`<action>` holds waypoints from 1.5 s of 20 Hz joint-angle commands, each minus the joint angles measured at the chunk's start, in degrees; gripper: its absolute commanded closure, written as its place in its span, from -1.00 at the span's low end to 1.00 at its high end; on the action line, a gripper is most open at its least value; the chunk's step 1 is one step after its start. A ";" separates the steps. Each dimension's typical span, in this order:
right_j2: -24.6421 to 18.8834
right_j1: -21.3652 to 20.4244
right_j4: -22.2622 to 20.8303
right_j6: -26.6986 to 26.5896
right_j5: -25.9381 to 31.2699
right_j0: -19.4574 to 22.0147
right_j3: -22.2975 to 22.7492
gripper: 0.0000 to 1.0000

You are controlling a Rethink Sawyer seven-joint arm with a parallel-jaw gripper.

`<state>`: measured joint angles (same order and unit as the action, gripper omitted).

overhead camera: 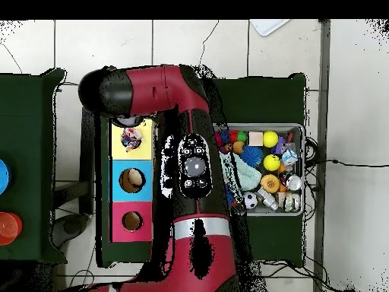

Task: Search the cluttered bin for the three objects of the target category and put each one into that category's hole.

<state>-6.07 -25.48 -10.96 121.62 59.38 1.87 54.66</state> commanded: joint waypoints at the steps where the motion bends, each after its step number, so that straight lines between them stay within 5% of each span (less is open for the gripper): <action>1: -5.01 4.41 -0.53 -7.48 3.26 1.33 5.15 1.00; 11: -6.66 3.69 3.98 -4.19 7.26 1.17 7.46 1.00; 19: -6.75 1.56 5.27 -3.47 4.84 1.13 12.34 1.00; 30: -5.78 0.31 3.74 -4.83 4.87 0.89 16.48 1.00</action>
<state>-8.37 -24.74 -6.86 121.62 59.36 2.02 62.98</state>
